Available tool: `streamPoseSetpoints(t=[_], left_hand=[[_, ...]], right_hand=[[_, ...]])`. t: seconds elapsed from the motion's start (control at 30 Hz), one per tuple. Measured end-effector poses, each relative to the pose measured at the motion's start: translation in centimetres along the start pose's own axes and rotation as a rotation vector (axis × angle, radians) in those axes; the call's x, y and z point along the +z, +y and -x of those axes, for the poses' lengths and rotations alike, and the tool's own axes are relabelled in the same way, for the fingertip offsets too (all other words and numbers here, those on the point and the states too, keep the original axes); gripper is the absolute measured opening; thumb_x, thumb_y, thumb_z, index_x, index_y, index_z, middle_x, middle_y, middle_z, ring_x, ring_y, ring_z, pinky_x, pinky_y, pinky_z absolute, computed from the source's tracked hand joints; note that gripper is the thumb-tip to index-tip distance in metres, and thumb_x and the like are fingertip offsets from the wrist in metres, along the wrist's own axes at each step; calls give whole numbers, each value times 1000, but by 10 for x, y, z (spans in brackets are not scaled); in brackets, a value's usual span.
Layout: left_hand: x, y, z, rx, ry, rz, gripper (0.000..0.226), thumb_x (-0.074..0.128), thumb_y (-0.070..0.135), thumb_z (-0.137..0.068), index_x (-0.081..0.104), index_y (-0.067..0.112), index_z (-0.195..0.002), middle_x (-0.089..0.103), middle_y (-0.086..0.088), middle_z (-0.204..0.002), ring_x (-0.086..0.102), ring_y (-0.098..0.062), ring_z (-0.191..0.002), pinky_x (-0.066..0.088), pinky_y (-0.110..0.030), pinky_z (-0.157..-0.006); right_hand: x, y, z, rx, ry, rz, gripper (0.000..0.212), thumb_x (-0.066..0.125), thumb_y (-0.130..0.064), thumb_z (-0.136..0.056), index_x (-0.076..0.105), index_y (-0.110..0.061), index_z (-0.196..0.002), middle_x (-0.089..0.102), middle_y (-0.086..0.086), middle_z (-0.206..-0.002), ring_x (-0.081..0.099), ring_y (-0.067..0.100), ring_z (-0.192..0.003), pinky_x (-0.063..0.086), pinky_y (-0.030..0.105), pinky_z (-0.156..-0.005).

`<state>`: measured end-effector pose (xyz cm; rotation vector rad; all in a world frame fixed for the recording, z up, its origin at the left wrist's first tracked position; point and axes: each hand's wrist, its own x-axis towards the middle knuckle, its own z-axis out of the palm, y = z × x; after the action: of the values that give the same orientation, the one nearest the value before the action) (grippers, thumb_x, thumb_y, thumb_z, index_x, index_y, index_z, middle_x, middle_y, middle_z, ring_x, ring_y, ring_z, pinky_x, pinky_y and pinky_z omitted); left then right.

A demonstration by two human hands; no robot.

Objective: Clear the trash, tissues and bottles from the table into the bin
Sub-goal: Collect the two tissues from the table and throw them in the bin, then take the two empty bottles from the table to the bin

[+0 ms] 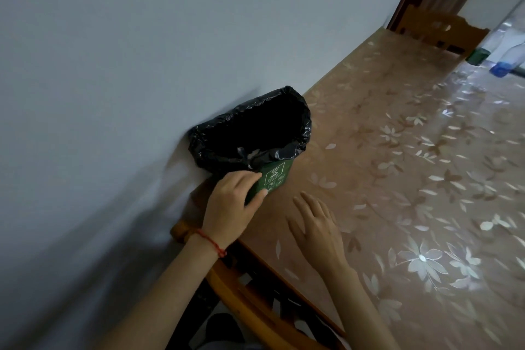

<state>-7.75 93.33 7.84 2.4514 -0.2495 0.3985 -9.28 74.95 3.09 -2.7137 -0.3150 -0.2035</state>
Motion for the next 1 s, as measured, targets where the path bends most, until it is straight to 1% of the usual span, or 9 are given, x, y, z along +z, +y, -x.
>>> streamPoseSetpoints(t=[0.1,0.2,0.3,0.37,0.5,0.6,0.7,0.87,1.0], left_hand=[[18,-6,13,83,-104,-138,34,69,19,-78,63,2,-108,67,-17,-106,62,-31,-102,50,-43,-89],[36,-10,18,141,-191,-246,41,68,25,-80,60,4,-114,65,-18,-115,59,-33,-111,45,-47,-94],[53,-11,19,133,-331,-287,52,49,39,-90,43,10,-133,47,-13,-139,38,-28,-132,28,-43,-110],[64,-12,18,127,-381,-281,56,38,45,-92,32,15,-139,36,-9,-147,26,-23,-138,18,-39,-114],[81,-2,16,170,-442,-209,57,36,46,-92,29,17,-140,31,-6,-150,21,-21,-140,16,-37,-114],[94,10,15,242,-492,-176,57,37,45,-92,29,16,-140,30,-6,-150,19,-22,-141,16,-39,-115],[107,27,17,324,-540,-154,56,39,44,-92,30,15,-140,31,-7,-150,20,-22,-140,15,-40,-115],[124,65,28,477,-580,-114,52,47,38,-91,39,11,-135,40,-12,-144,30,-28,-136,22,-43,-112],[136,97,42,615,-597,-103,50,55,33,-88,47,7,-129,50,-16,-136,41,-32,-129,28,-48,-109]], right_hand=[[-3,11,11,61,0,11,40,61,-26,-87,55,-10,-123,54,12,-132,50,31,-122,47,46,-96],[-6,25,25,140,15,49,41,58,-29,-88,54,-11,-125,54,11,-133,50,28,-122,45,43,-97],[-10,37,42,243,13,58,42,56,-31,-89,52,-12,-127,51,11,-136,48,29,-124,43,44,-100],[-12,44,55,309,22,74,42,56,-32,-89,51,-13,-127,50,10,-137,48,28,-125,44,44,-100],[-20,51,83,450,47,85,44,50,-35,-92,48,-13,-130,46,10,-140,45,26,-127,41,43,-104],[-26,51,107,555,81,101,45,48,-35,-92,46,-12,-131,46,11,-140,45,25,-127,38,39,-104],[-33,52,133,647,92,117,45,49,-34,-93,46,-11,-132,46,12,-140,44,25,-128,37,39,-104],[-44,51,179,800,185,131,42,59,-28,-88,54,-7,-124,55,16,-130,52,30,-120,45,44,-97],[-52,53,217,878,261,185,41,70,-24,-80,61,-3,-115,63,19,-118,60,33,-109,51,45,-90]])
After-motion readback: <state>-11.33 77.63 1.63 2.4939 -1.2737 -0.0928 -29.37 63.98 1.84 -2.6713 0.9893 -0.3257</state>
